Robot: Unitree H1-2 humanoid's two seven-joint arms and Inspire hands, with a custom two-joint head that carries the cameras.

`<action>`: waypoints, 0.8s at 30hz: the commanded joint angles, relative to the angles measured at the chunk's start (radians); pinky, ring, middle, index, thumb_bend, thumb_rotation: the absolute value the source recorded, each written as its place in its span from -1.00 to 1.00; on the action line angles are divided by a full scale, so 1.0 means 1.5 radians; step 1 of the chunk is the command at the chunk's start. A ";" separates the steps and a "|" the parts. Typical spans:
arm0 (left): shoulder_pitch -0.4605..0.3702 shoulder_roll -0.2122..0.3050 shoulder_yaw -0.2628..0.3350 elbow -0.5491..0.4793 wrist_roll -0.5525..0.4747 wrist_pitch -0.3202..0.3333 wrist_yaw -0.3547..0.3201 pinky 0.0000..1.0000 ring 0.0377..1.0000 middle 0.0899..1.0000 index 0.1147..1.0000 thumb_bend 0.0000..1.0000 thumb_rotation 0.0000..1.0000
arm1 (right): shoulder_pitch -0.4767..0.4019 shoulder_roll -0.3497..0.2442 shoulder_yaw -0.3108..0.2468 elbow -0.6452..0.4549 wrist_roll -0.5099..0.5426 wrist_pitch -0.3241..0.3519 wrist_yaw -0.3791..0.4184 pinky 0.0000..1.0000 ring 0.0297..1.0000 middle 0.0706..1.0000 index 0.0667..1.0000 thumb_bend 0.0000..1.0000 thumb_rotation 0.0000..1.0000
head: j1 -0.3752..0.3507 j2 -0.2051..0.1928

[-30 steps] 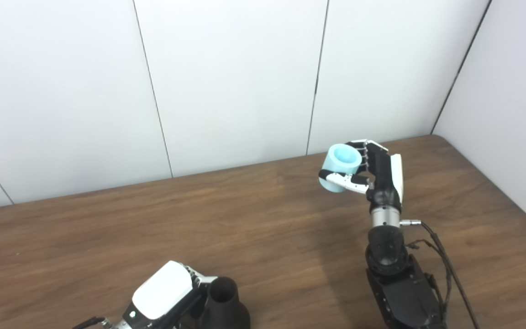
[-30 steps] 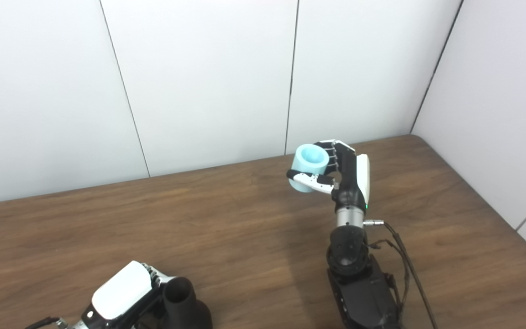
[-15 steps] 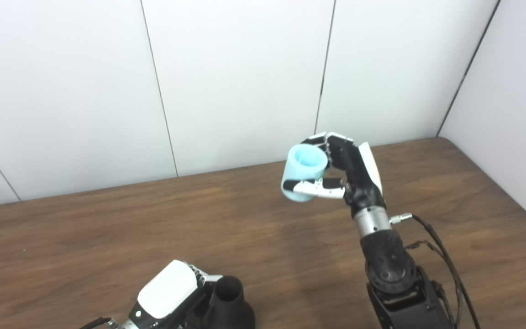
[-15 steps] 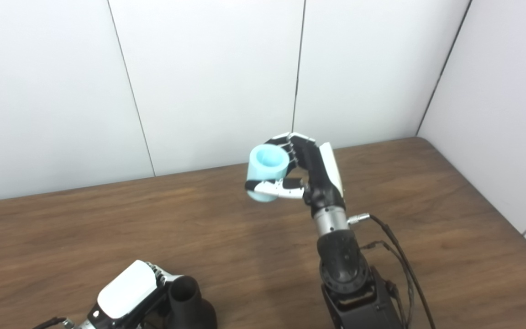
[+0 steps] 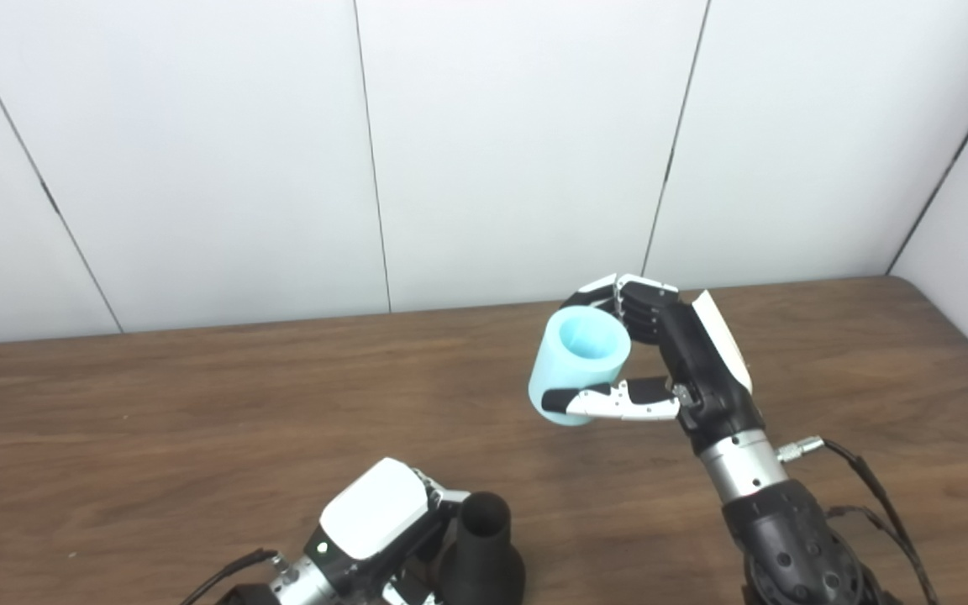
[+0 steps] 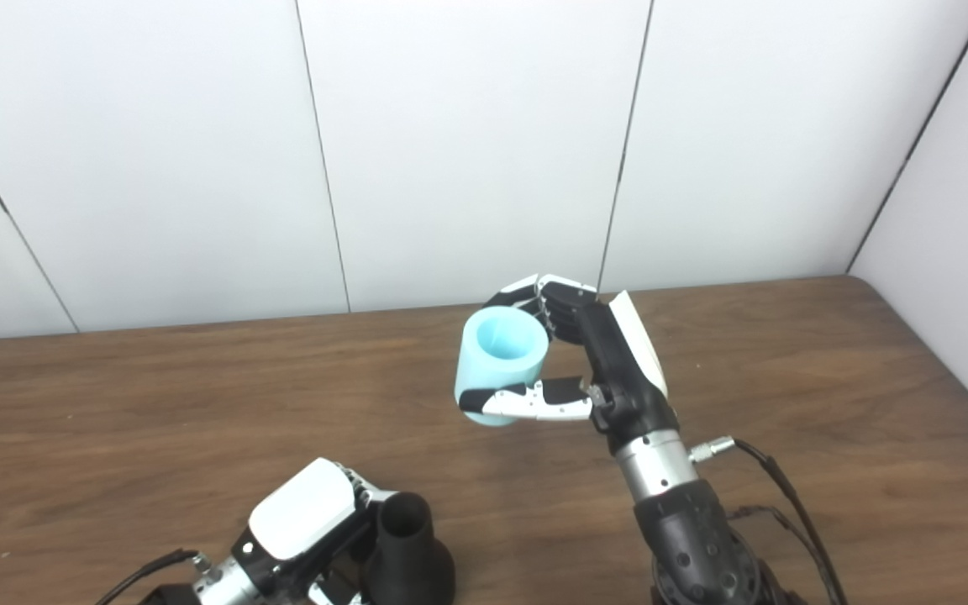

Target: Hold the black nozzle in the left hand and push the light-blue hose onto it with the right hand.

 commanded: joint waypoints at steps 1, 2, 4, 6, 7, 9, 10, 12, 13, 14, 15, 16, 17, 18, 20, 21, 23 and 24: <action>0.022 -0.022 -0.018 0.041 0.031 0.026 -0.030 -0.66 -0.60 -0.17 -0.18 0.05 -1.00 | -0.011 -0.007 0.004 -0.033 -0.003 -0.042 0.008 -0.44 -0.25 -0.11 0.01 0.03 -1.00 | 0.002 0.000; 0.021 -0.023 -0.017 0.045 0.032 0.024 -0.028 -0.66 -0.60 -0.17 -0.18 0.05 -1.00 | -0.008 -0.005 0.007 -0.035 -0.004 -0.044 0.012 -0.44 -0.25 -0.11 0.01 0.03 -1.00 | 0.003 0.001; 0.018 -0.023 -0.017 0.052 0.037 0.024 -0.029 -0.65 -0.59 -0.32 -0.16 0.03 -1.00 | -0.004 -0.004 0.014 -0.036 -0.010 -0.049 0.018 -0.44 -0.25 -0.11 0.01 0.03 -1.00 | 0.005 0.003; 0.017 -0.024 -0.017 0.058 0.039 0.023 -0.028 -0.63 -0.57 -0.34 -0.15 0.03 -1.00 | -0.001 -0.003 0.019 -0.037 -0.017 -0.052 0.024 -0.45 -0.27 -0.11 0.01 0.02 -1.00 | 0.006 0.006; 0.017 -0.024 -0.016 0.060 0.039 0.025 -0.030 -0.63 -0.56 -0.35 -0.15 0.03 -1.00 | 0.002 -0.001 0.021 -0.037 -0.016 -0.052 0.027 -0.46 -0.27 -0.11 0.01 0.02 -1.00 | 0.006 0.007; 0.016 -0.024 -0.014 0.065 0.037 0.024 -0.029 -0.64 -0.57 -0.35 -0.15 0.03 -1.00 | 0.006 0.003 0.026 -0.037 -0.016 -0.058 0.028 -0.45 -0.27 -0.11 0.01 0.02 -1.00 | 0.005 0.008; 0.016 -0.024 -0.013 0.067 0.037 0.024 -0.027 -0.64 -0.58 -0.36 -0.16 0.03 -1.00 | 0.009 0.005 0.030 -0.037 -0.013 -0.059 0.030 -0.46 -0.27 -0.11 0.01 0.02 -1.00 | 0.003 0.009; 0.016 -0.024 -0.012 0.068 0.036 0.025 -0.027 -0.66 -0.60 -0.20 -0.17 0.05 -1.00 | 0.016 0.009 0.037 -0.037 -0.010 -0.061 0.034 -0.46 -0.27 -0.10 0.01 0.02 -1.00 | 0.003 0.010; 0.016 -0.025 -0.011 0.070 0.037 0.026 -0.026 -0.67 -0.61 -0.18 -0.18 0.05 -1.00 | 0.021 0.011 0.041 -0.035 -0.010 -0.067 0.034 -0.46 -0.27 -0.10 0.02 0.02 -1.00 | 0.003 0.010; 0.016 -0.024 -0.010 0.071 0.036 0.025 -0.027 -0.67 -0.61 -0.17 -0.18 0.05 -1.00 | 0.027 0.013 0.044 -0.033 -0.012 -0.071 0.034 -0.55 -0.21 -0.14 0.00 0.03 -1.00 | 0.004 0.011; 0.016 -0.024 -0.010 0.071 0.035 0.025 -0.027 -0.69 -0.62 -0.17 -0.18 0.05 -1.00 | 0.030 0.014 0.047 -0.032 -0.014 -0.075 0.034 -0.63 -0.17 -0.17 -0.01 0.03 -1.00 | 0.005 0.011; 0.016 -0.024 -0.009 0.071 0.035 0.025 -0.027 -0.69 -0.63 -0.16 -0.18 0.05 -1.00 | 0.035 0.014 0.049 -0.030 -0.016 -0.080 0.034 -0.66 -0.16 -0.18 -0.02 0.03 -1.00 | 0.007 0.011; 0.016 -0.024 -0.009 0.069 0.036 0.026 -0.029 -0.70 -0.63 -0.16 -0.18 0.05 -1.00 | 0.040 0.015 0.052 -0.030 -0.019 -0.083 0.034 -0.63 -0.25 -0.15 0.01 0.02 -1.00 | 0.007 0.011; 0.016 -0.024 -0.009 0.068 0.036 0.027 -0.030 -0.69 -0.62 -0.16 -0.18 0.05 -1.00 | 0.043 0.016 0.053 -0.029 -0.020 -0.085 0.034 -0.61 -0.30 -0.13 0.03 0.02 -1.00 | 0.008 0.011; 0.016 -0.024 -0.008 0.067 0.034 0.028 -0.034 -0.68 -0.61 -0.16 -0.18 0.05 -1.00 | 0.049 0.018 0.056 -0.034 -0.016 -0.082 0.039 -0.56 -0.32 -0.12 0.03 0.01 -1.00 | 0.008 0.010; 0.016 -0.023 -0.008 0.066 0.033 0.028 -0.035 -0.68 -0.61 -0.28 -0.17 0.04 -1.00 | 0.050 0.019 0.057 -0.036 -0.013 -0.080 0.041 -0.53 -0.31 -0.12 0.04 0.02 -1.00 | 0.008 0.010; 0.016 -0.023 -0.007 0.068 0.034 0.026 -0.033 -0.68 -0.61 -0.24 -0.17 0.04 -1.00 | 0.054 0.021 0.061 -0.042 -0.008 -0.075 0.047 -0.50 -0.30 -0.11 0.03 0.02 -1.00 | 0.006 0.010; 0.016 -0.024 -0.007 0.069 0.035 0.026 -0.031 -0.69 -0.62 -0.19 -0.18 0.05 -1.00 | 0.055 0.022 0.062 -0.044 -0.007 -0.073 0.049 -0.49 -0.29 -0.11 0.03 0.02 -1.00 | 0.006 0.010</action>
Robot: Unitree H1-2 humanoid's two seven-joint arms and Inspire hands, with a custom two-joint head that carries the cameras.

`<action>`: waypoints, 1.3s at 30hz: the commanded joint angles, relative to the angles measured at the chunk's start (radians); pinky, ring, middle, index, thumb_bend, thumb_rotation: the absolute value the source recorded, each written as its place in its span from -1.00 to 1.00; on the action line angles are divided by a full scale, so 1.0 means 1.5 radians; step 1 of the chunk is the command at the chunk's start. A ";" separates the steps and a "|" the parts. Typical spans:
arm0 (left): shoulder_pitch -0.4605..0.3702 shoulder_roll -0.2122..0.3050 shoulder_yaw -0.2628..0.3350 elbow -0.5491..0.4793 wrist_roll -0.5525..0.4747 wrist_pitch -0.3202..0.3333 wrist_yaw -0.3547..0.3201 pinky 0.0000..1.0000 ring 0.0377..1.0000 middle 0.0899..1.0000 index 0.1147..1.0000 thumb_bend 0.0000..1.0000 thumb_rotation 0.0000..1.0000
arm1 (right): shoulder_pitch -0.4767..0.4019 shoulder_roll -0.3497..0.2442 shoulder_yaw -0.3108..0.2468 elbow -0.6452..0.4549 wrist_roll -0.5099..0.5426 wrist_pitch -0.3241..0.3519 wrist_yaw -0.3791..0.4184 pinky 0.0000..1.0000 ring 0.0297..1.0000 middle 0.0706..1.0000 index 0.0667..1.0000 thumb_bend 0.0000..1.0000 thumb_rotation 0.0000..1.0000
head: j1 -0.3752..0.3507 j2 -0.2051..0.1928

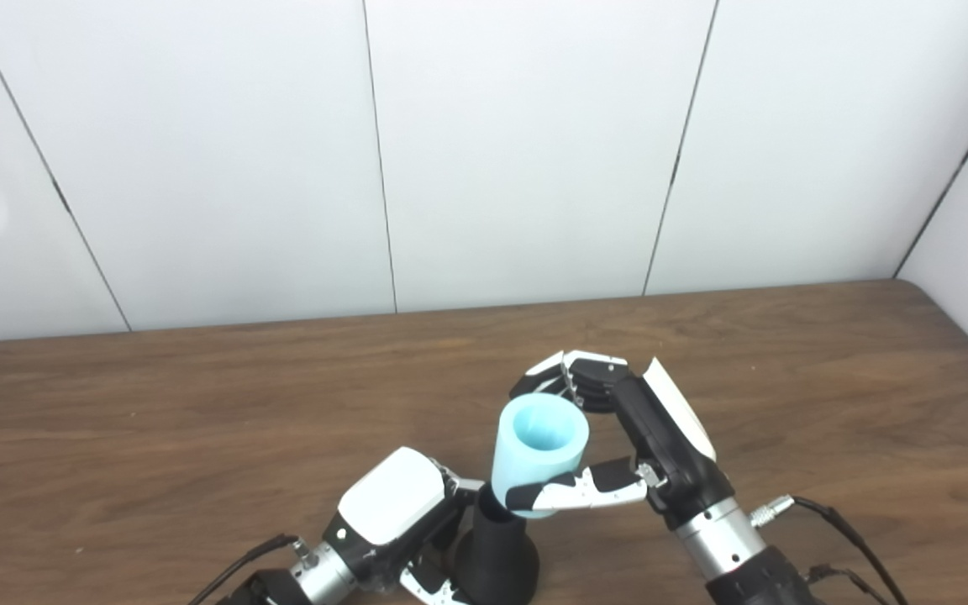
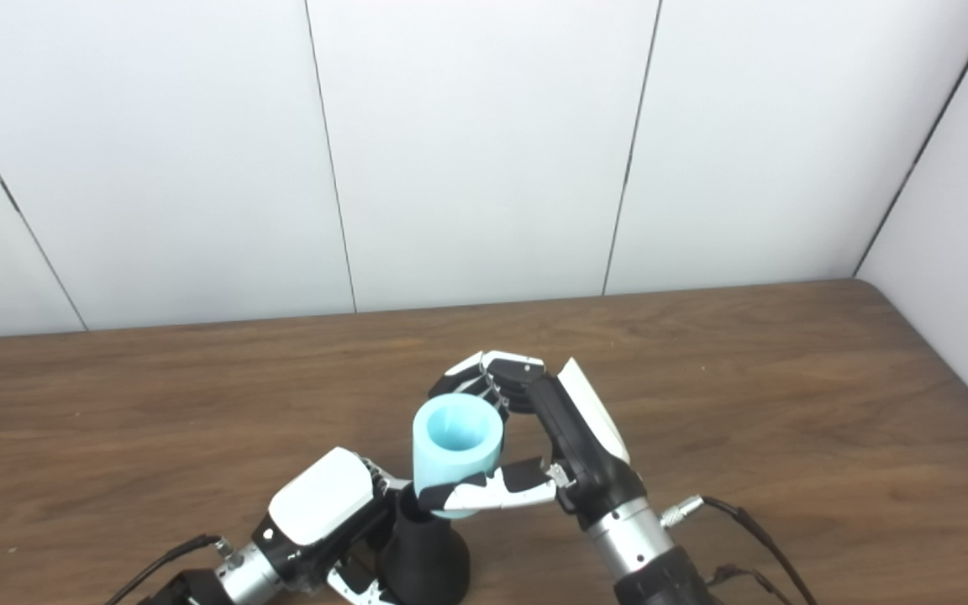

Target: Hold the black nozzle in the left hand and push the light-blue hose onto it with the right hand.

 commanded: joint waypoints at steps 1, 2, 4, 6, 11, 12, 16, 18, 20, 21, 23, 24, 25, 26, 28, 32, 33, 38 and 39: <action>0.027 -0.007 -0.015 0.044 0.027 0.026 -0.030 -0.69 -0.63 -0.18 -0.18 0.05 -1.00 | -0.009 0.008 0.004 -0.036 0.010 -0.021 0.004 -0.48 -0.29 -0.11 0.03 0.02 -1.00 | -0.001 0.001; 0.027 -0.007 -0.015 0.043 0.028 0.028 -0.033 -0.69 -0.63 -0.17 -0.18 0.05 -1.00 | -0.008 0.009 0.005 -0.039 0.011 -0.019 0.007 -0.47 -0.29 -0.11 0.03 0.02 -1.00 | -0.001 0.001; 0.027 -0.007 -0.015 0.041 0.028 0.029 -0.035 -0.67 -0.61 -0.16 -0.18 0.05 -1.00 | -0.005 0.011 0.006 -0.043 0.015 -0.015 0.011 -0.46 -0.28 -0.10 0.02 0.02 -1.00 | -0.001 0.001; 0.027 -0.007 -0.015 0.043 0.030 0.023 -0.027 -0.68 -0.61 -0.20 -0.18 0.05 -1.00 | -0.002 0.013 0.007 -0.044 0.017 -0.016 0.015 -0.46 -0.28 -0.10 0.02 0.02 -1.00 | -0.001 0.001; 0.029 -0.007 -0.014 0.039 0.031 0.024 -0.028 -0.68 -0.62 -0.17 -0.18 0.05 -1.00 | 0.009 0.016 0.011 -0.034 0.008 -0.023 0.019 -0.49 -0.29 -0.11 0.03 0.02 -1.00 | 0.000 0.002; 0.030 -0.007 -0.014 0.039 0.030 0.024 -0.028 -0.69 -0.63 -0.17 -0.18 0.05 -1.00 | 0.011 0.017 0.012 -0.031 0.008 -0.026 0.019 -0.49 -0.29 -0.11 0.03 0.02 -1.00 | 0.000 0.002; 0.030 -0.007 -0.014 0.038 0.030 0.024 -0.032 -0.68 -0.61 -0.16 -0.18 0.05 -1.00 | 0.013 0.022 0.016 -0.016 0.008 -0.038 0.016 -0.49 -0.29 -0.13 0.04 0.02 -1.00 | 0.000 0.001; 0.030 -0.007 -0.015 0.039 0.030 0.024 -0.032 -0.67 -0.60 -0.31 -0.16 0.04 -1.00 | 0.013 0.025 0.017 -0.009 0.008 -0.044 0.016 -0.52 -0.30 -0.13 0.04 0.02 -1.00 | 0.001 0.000; 0.030 -0.007 -0.016 0.038 0.031 0.025 -0.034 -0.67 -0.60 -0.35 -0.16 0.03 -1.00 | 0.013 0.027 0.019 -0.004 0.005 -0.045 0.018 -0.58 -0.33 -0.15 0.05 0.01 -1.00 | 0.002 -0.001; 0.030 -0.007 -0.015 0.036 0.030 0.026 -0.037 -0.66 -0.59 -0.35 -0.16 0.03 -1.00 | 0.013 0.027 0.020 -0.003 0.003 -0.045 0.018 -0.60 -0.34 -0.15 0.05 0.01 -1.00 | 0.002 -0.001; 0.031 -0.007 -0.015 0.032 0.029 0.026 -0.039 -0.67 -0.60 -0.26 -0.17 0.04 -1.00 | 0.014 0.028 0.022 -0.001 0.001 -0.044 0.021 -0.61 -0.35 -0.15 0.05 0.01 -1.00 | 0.003 -0.002; 0.032 -0.006 -0.015 0.030 0.028 0.027 -0.042 -0.67 -0.60 -0.31 -0.16 0.04 -1.00 | 0.014 0.027 0.022 0.002 0.000 -0.046 0.021 -0.61 -0.35 -0.15 0.05 0.01 -1.00 | 0.003 -0.001; 0.033 -0.006 -0.015 0.027 0.029 0.028 -0.043 -0.66 -0.58 -0.34 -0.16 0.03 -1.00 | 0.016 0.027 0.023 0.006 -0.002 -0.052 0.019 -0.62 -0.35 -0.15 0.05 0.01 -1.00 | 0.003 -0.001; 0.034 -0.005 -0.015 0.025 0.030 0.028 -0.044 -0.65 -0.58 -0.35 -0.16 0.03 -1.00 | 0.016 0.027 0.024 0.011 -0.007 -0.060 0.017 -0.62 -0.35 -0.15 0.05 0.01 -1.00 | 0.003 -0.001; 0.036 -0.006 -0.013 0.024 0.029 0.028 -0.044 -0.64 -0.57 -0.35 -0.15 0.03 -1.00 | 0.017 0.024 0.027 0.025 -0.021 -0.091 0.008 -0.61 -0.35 -0.15 0.05 0.01 -1.00 | 0.003 -0.001; 0.039 -0.005 -0.011 0.019 0.031 0.027 -0.047 -0.66 -0.59 -0.36 -0.16 0.03 -1.00 | 0.015 0.020 0.029 0.063 -0.047 -0.164 -0.013 -0.57 -0.33 -0.14 0.04 0.02 -1.00 | 0.004 -0.002; 0.039 -0.005 -0.011 0.018 0.030 0.028 -0.048 -0.66 -0.59 -0.36 -0.16 0.03 -1.00 | 0.014 0.019 0.028 0.072 -0.051 -0.179 -0.018 -0.56 -0.32 -0.13 0.03 0.02 -1.00 | 0.004 -0.002; 0.041 -0.006 -0.011 0.017 0.034 0.027 -0.045 -0.66 -0.58 -0.35 -0.15 0.03 -1.00 | 0.008 0.017 0.026 0.103 -0.061 -0.234 -0.031 -0.55 -0.32 -0.11 0.03 0.02 -1.00 | 0.003 -0.003; 0.041 -0.006 -0.012 0.017 0.033 0.025 -0.044 -0.64 -0.56 -0.35 -0.15 0.03 -1.00 | 0.006 0.016 0.025 0.109 -0.064 -0.244 -0.033 -0.53 -0.31 -0.11 0.02 0.02 -1.00 | 0.003 -0.003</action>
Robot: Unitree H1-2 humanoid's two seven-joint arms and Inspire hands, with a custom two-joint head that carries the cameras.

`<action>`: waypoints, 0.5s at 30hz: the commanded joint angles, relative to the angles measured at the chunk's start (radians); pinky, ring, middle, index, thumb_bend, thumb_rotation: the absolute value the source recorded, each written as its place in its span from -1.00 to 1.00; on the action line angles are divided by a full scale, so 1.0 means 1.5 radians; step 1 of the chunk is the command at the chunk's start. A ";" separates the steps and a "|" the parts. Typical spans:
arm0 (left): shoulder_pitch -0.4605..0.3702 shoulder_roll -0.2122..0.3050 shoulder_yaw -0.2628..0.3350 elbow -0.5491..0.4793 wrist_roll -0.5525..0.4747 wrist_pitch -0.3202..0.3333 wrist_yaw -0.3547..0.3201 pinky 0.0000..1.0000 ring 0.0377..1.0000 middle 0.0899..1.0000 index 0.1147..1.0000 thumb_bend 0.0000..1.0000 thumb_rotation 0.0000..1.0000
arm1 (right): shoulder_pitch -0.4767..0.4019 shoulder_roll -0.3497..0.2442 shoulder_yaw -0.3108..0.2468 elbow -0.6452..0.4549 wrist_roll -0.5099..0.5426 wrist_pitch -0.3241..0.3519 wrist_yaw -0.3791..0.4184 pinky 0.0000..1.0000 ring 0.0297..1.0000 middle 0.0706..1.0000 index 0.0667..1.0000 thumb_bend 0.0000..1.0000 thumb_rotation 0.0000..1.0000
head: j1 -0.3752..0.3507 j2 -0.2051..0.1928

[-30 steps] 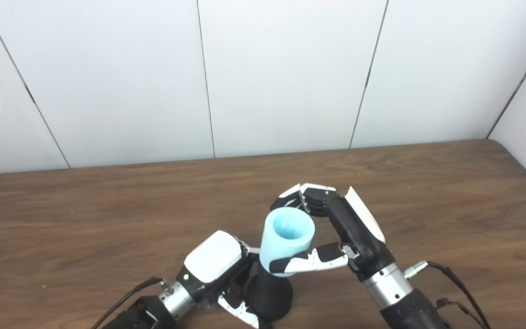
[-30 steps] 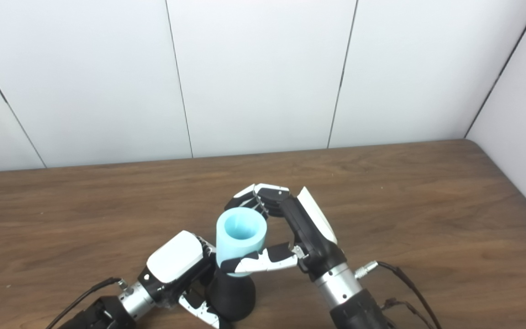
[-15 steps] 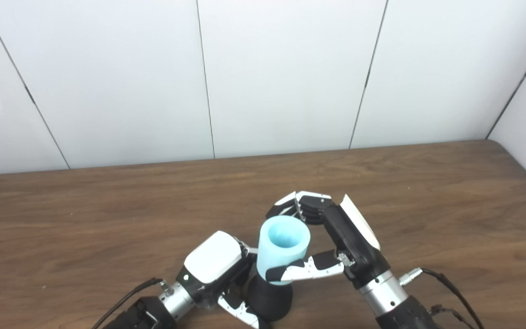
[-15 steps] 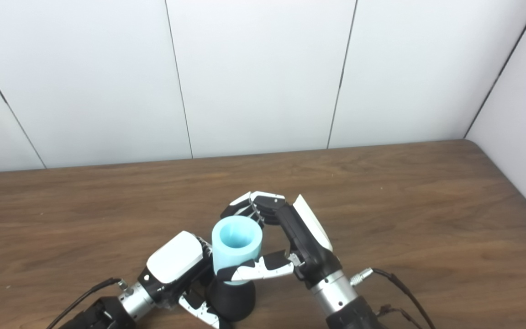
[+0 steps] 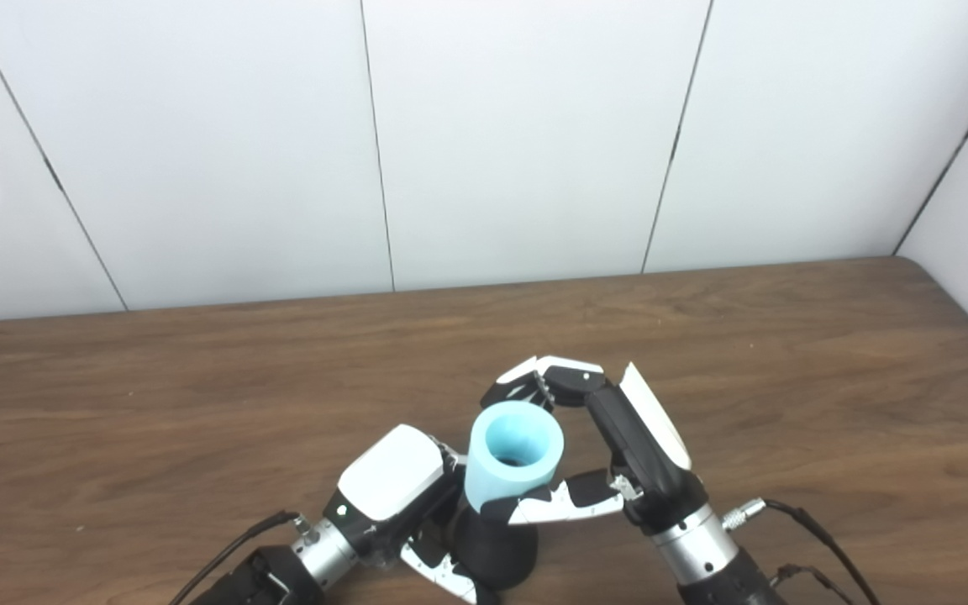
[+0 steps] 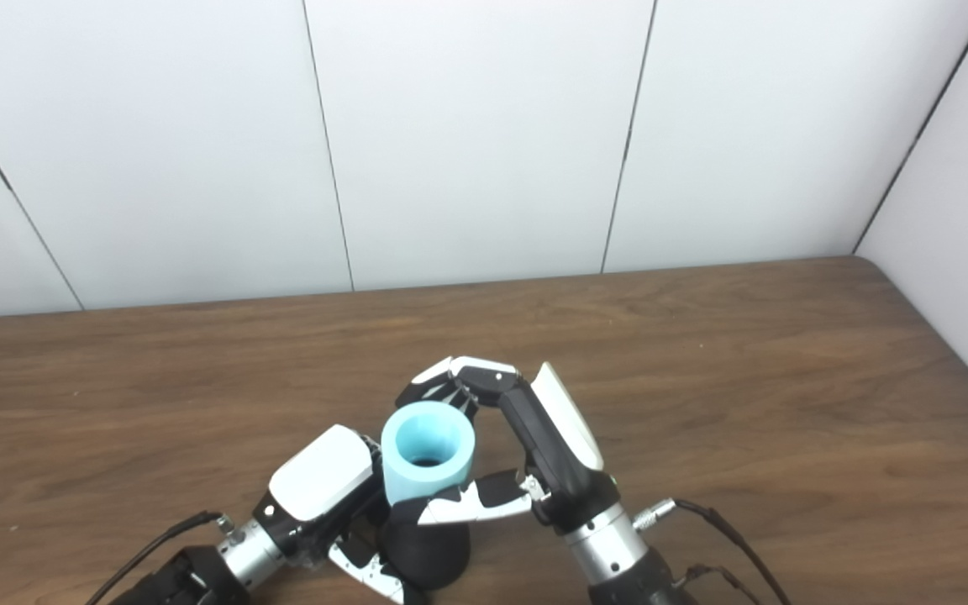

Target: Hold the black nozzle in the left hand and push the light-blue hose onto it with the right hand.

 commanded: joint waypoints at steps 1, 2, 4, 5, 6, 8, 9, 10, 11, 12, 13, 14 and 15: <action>0.033 -0.003 -0.022 0.023 0.032 0.021 -0.033 -0.61 -0.54 -0.34 -0.15 0.03 -1.00 | -0.010 -0.006 0.000 0.019 -0.019 -0.025 -0.003 -0.50 -0.30 -0.10 0.02 0.02 -1.00 | 0.000 0.000; 0.033 -0.003 -0.022 0.022 0.032 0.020 -0.033 -0.61 -0.54 -0.35 -0.15 0.03 -1.00 | -0.012 -0.006 -0.002 0.031 -0.019 -0.039 -0.009 -0.47 -0.28 -0.10 0.00 0.02 -1.00 | 0.001 0.000; 0.034 -0.004 -0.022 0.021 0.032 0.023 -0.036 -0.62 -0.55 -0.35 -0.15 0.03 -1.00 | -0.016 -0.004 -0.006 0.055 -0.019 -0.064 -0.022 -0.47 -0.27 -0.10 0.00 0.03 -1.00 | 0.002 0.000; 0.034 -0.004 -0.022 0.021 0.033 0.023 -0.035 -0.64 -0.58 -0.35 -0.15 0.03 -1.00 | -0.017 -0.003 -0.008 0.066 -0.021 -0.076 -0.028 -0.46 -0.26 -0.09 -0.01 0.03 -1.00 | 0.002 -0.001; 0.034 -0.004 -0.022 0.021 0.034 0.024 -0.035 -0.65 -0.59 -0.26 -0.16 0.04 -1.00 | -0.019 -0.001 -0.009 0.076 -0.023 -0.088 -0.035 -0.45 -0.26 -0.09 -0.02 0.03 -1.00 | 0.002 -0.001; 0.035 -0.003 -0.023 0.019 0.035 0.025 -0.036 -0.66 -0.59 -0.34 -0.15 0.03 -1.00 | -0.021 0.001 -0.009 0.092 -0.030 -0.108 -0.045 -0.43 -0.24 -0.09 -0.03 0.03 -1.00 | 0.002 -0.001; 0.035 -0.003 -0.022 0.019 0.035 0.026 -0.035 -0.65 -0.58 -0.34 -0.15 0.03 -1.00 | -0.022 0.002 -0.009 0.097 -0.034 -0.113 -0.048 -0.43 -0.24 -0.09 -0.03 0.03 -1.00 | 0.002 -0.001; 0.036 -0.003 -0.022 0.019 0.034 0.025 -0.036 -0.65 -0.57 -0.35 -0.15 0.03 -1.00 | -0.022 0.003 -0.009 0.102 -0.038 -0.118 -0.051 -0.42 -0.23 -0.09 -0.03 0.03 -1.00 | 0.002 -0.001; 0.036 -0.003 -0.022 0.018 0.034 0.025 -0.035 -0.63 -0.56 -0.35 -0.15 0.03 -1.00 | -0.022 0.004 -0.009 0.105 -0.040 -0.119 -0.053 -0.41 -0.23 -0.09 -0.04 0.03 -1.00 | 0.002 0.000; 0.037 -0.003 -0.022 0.017 0.034 0.026 -0.035 -0.64 -0.57 -0.35 -0.15 0.03 -1.00 | -0.023 0.005 -0.009 0.107 -0.040 -0.120 -0.054 -0.41 -0.23 -0.08 -0.04 0.03 -1.00 | 0.002 0.000; 0.037 -0.003 -0.022 0.017 0.034 0.026 -0.035 -0.65 -0.58 -0.26 -0.16 0.04 -1.00 | -0.023 0.005 -0.009 0.109 -0.040 -0.119 -0.054 -0.42 -0.23 -0.08 -0.04 0.03 -1.00 | 0.002 0.000; 0.037 -0.003 -0.023 0.016 0.034 0.028 -0.036 -0.67 -0.60 -0.20 -0.17 0.05 -1.00 | -0.023 0.006 -0.009 0.110 -0.039 -0.119 -0.054 -0.43 -0.24 -0.08 -0.03 0.03 -1.00 | 0.001 0.000; 0.037 -0.002 -0.023 0.015 0.035 0.030 -0.037 -0.68 -0.61 -0.18 -0.17 0.05 -1.00 | -0.024 0.006 -0.009 0.111 -0.038 -0.118 -0.054 -0.42 -0.24 -0.08 -0.04 0.03 -1.00 | 0.001 0.000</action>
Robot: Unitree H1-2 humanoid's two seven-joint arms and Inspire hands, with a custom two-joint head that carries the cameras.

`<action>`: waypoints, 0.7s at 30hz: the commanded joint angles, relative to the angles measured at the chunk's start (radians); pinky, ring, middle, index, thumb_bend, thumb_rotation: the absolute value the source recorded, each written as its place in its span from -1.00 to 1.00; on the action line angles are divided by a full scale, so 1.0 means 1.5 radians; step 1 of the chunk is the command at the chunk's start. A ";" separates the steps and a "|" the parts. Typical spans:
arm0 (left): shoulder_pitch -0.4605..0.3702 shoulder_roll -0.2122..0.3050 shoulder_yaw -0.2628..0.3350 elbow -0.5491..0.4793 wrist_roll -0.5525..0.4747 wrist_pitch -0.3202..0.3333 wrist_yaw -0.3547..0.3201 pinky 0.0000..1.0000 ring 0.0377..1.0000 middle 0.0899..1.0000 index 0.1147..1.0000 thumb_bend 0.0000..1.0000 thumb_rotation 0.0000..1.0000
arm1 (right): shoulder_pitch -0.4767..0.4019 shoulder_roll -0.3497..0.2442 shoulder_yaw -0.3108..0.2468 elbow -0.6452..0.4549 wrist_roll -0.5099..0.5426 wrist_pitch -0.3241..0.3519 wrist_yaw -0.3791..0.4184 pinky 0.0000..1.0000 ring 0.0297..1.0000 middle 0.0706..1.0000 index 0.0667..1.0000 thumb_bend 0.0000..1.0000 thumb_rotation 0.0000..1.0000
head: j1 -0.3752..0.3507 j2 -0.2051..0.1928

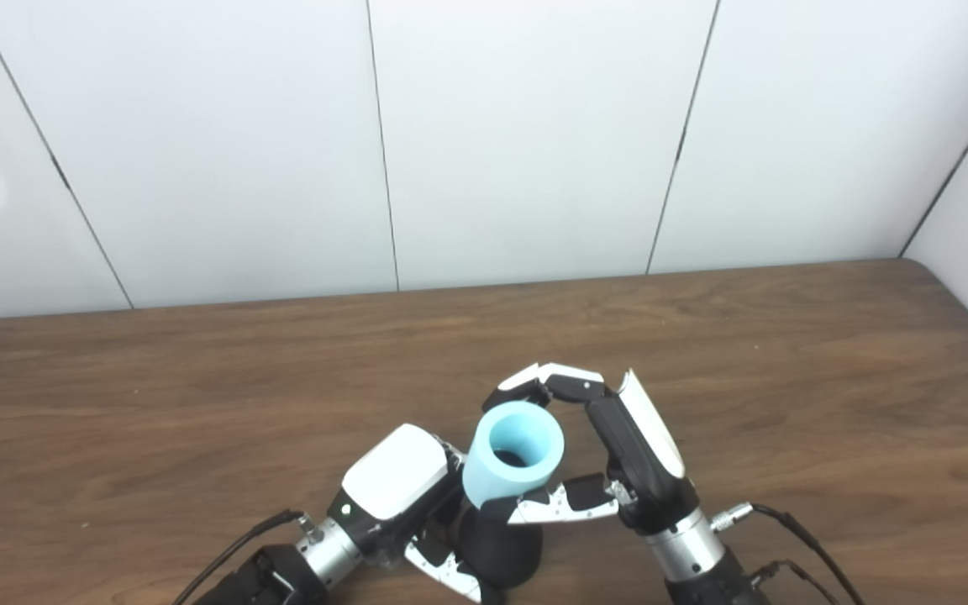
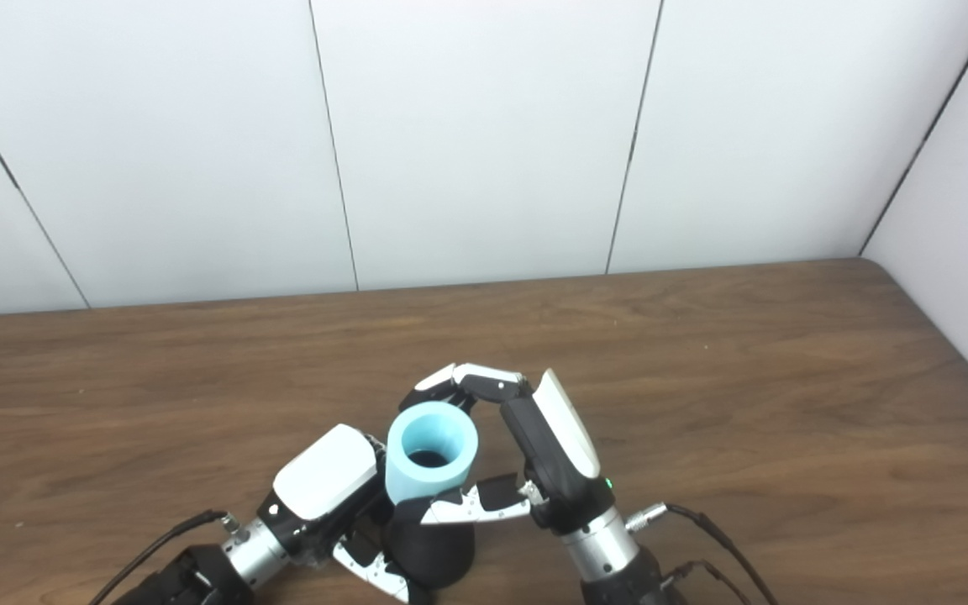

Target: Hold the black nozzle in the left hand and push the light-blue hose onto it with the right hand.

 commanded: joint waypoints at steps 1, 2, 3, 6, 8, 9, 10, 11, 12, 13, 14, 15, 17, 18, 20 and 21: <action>0.035 -0.001 -0.024 0.019 0.034 0.022 -0.038 -0.68 -0.62 -0.17 -0.18 0.05 -1.00 | -0.010 0.000 -0.001 0.009 -0.022 0.001 0.005 -0.42 -0.24 -0.08 -0.04 0.03 -1.00 | 0.000 0.000; 0.035 -0.001 -0.024 0.019 0.034 0.022 -0.038 -0.68 -0.62 -0.17 -0.18 0.05 -1.00 | -0.011 0.000 -0.001 0.010 -0.023 0.000 0.004 -0.41 -0.24 -0.08 -0.04 0.03 -1.00 | -0.001 0.000; 0.035 -0.001 -0.024 0.019 0.034 0.023 -0.038 -0.68 -0.62 -0.16 -0.18 0.05 -1.00 | -0.011 0.000 -0.001 0.011 -0.024 -0.001 0.004 -0.41 -0.24 -0.09 -0.03 0.03 -1.00 | -0.001 0.000; 0.035 -0.001 -0.026 0.021 0.032 0.022 -0.035 -0.69 -0.62 -0.16 -0.18 0.05 -1.00 | -0.011 0.000 0.000 0.007 -0.022 0.006 0.007 -0.43 -0.24 -0.09 -0.03 0.03 -1.00 | -0.001 0.000; 0.035 0.000 -0.027 0.020 0.036 0.023 -0.034 -0.67 -0.61 -0.16 -0.18 0.05 -1.00 | -0.012 0.000 0.000 0.004 -0.021 0.008 0.009 -0.42 -0.24 -0.09 -0.03 0.03 -1.00 | -0.001 0.000; 0.034 0.000 -0.028 0.020 0.037 0.024 -0.034 -0.66 -0.60 -0.16 -0.18 0.05 -1.00 | -0.013 -0.001 0.001 0.003 -0.020 0.011 0.011 -0.42 -0.24 -0.09 -0.03 0.03 -1.00 | -0.002 0.000; 0.033 0.000 -0.029 0.021 0.039 0.023 -0.032 -0.66 -0.60 -0.16 -0.18 0.05 -1.00 | -0.013 -0.002 0.001 -0.001 -0.018 0.016 0.016 -0.42 -0.24 -0.09 -0.03 0.03 -1.00 | -0.002 -0.001; 0.033 0.000 -0.029 0.021 0.041 0.024 -0.032 -0.66 -0.60 -0.16 -0.18 0.05 -1.00 | -0.013 -0.003 0.003 -0.008 -0.015 0.028 0.023 -0.42 -0.24 -0.09 -0.03 0.03 -1.00 | -0.002 -0.001; 0.033 0.000 -0.029 0.021 0.041 0.024 -0.032 -0.66 -0.60 -0.16 -0.18 0.05 -1.00 | -0.012 -0.005 0.004 -0.017 -0.012 0.042 0.032 -0.41 -0.23 -0.09 -0.03 0.03 -1.00 | -0.002 0.000; 0.033 0.000 -0.030 0.021 0.041 0.025 -0.033 -0.66 -0.60 -0.16 -0.18 0.05 -1.00 | -0.012 -0.007 0.006 -0.028 -0.009 0.060 0.044 -0.40 -0.23 -0.09 -0.03 0.03 -1.00 | -0.002 0.000; 0.033 0.001 -0.030 0.019 0.041 0.026 -0.035 -0.66 -0.60 -0.26 -0.17 0.04 -1.00 | -0.012 -0.008 0.007 -0.040 -0.009 0.078 0.054 -0.41 -0.24 -0.09 -0.02 0.03 -1.00 | -0.002 0.000; 0.033 0.001 -0.030 0.018 0.041 0.027 -0.038 -0.65 -0.59 -0.20 -0.17 0.05 -1.00 | -0.013 -0.010 0.008 -0.051 -0.009 0.095 0.064 -0.43 -0.26 -0.10 -0.01 0.03 -1.00 | -0.003 0.000; 0.033 0.001 -0.031 0.018 0.042 0.028 -0.039 -0.63 -0.57 -0.32 -0.16 0.03 -1.00 | -0.014 -0.012 0.009 -0.071 -0.008 0.121 0.079 -0.46 -0.29 -0.11 0.02 0.02 -1.00 | -0.003 0.000; 0.033 0.001 -0.031 0.018 0.042 0.028 -0.039 -0.62 -0.56 -0.33 -0.16 0.03 -1.00 | -0.015 -0.013 0.009 -0.079 -0.007 0.131 0.085 -0.47 -0.29 -0.12 0.02 0.02 -1.00 | -0.003 0.000; 0.033 0.001 -0.032 0.017 0.043 0.029 -0.040 -0.62 -0.56 -0.35 -0.16 0.03 -1.00 | -0.018 -0.014 0.008 -0.089 -0.007 0.142 0.091 -0.47 -0.30 -0.12 0.03 0.02 -1.00 | -0.003 0.000; 0.033 0.000 -0.032 0.017 0.044 0.031 -0.040 -0.63 -0.57 -0.35 -0.16 0.03 -1.00 | -0.020 -0.014 0.008 -0.094 -0.008 0.148 0.093 -0.48 -0.31 -0.12 0.03 0.02 -1.00 | -0.003 0.000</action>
